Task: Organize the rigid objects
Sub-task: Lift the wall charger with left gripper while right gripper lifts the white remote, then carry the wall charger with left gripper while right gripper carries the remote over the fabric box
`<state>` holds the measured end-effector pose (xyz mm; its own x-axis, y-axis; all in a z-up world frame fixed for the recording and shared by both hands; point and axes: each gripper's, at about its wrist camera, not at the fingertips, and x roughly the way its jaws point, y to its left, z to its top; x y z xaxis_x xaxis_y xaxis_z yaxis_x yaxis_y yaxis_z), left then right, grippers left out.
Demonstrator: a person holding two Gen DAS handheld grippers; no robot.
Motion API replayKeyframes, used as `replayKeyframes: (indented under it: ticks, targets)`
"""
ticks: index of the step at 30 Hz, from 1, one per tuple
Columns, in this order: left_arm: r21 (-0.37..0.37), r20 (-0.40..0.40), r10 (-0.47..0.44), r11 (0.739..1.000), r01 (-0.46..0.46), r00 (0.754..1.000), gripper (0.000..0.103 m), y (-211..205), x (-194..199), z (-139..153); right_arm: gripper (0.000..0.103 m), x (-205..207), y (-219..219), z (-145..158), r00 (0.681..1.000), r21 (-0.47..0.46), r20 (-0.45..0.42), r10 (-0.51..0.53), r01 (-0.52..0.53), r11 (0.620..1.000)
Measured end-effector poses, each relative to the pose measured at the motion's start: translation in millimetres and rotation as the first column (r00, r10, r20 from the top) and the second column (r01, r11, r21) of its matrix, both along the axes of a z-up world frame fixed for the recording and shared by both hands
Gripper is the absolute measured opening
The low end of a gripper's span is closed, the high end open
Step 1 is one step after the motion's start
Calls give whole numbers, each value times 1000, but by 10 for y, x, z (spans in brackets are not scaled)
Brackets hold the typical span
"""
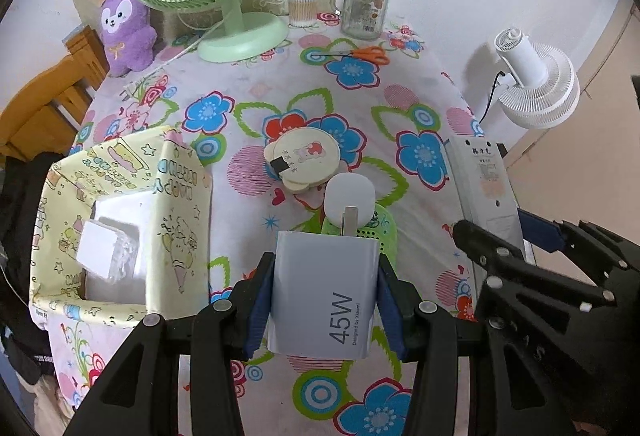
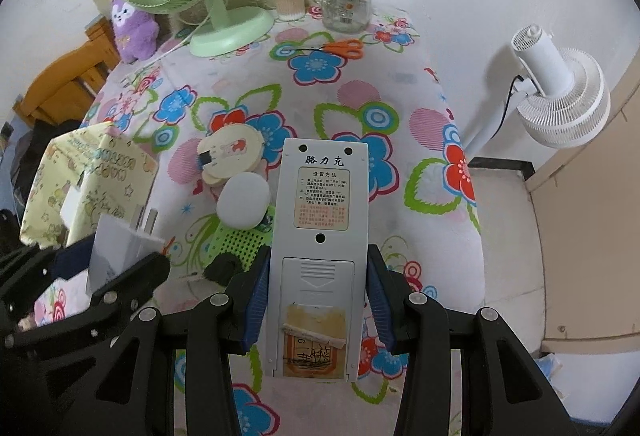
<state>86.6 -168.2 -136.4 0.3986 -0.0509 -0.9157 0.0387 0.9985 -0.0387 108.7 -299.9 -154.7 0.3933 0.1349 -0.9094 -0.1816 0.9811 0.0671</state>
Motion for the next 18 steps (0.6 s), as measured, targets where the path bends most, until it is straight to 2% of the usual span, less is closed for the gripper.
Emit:
replayKeyframes:
  ticks: [18]
  targets:
    - [3, 34, -21, 1000, 21, 999, 49, 203, -44, 326, 47, -141, 199, 425, 999, -7, 51, -11, 12, 1000]
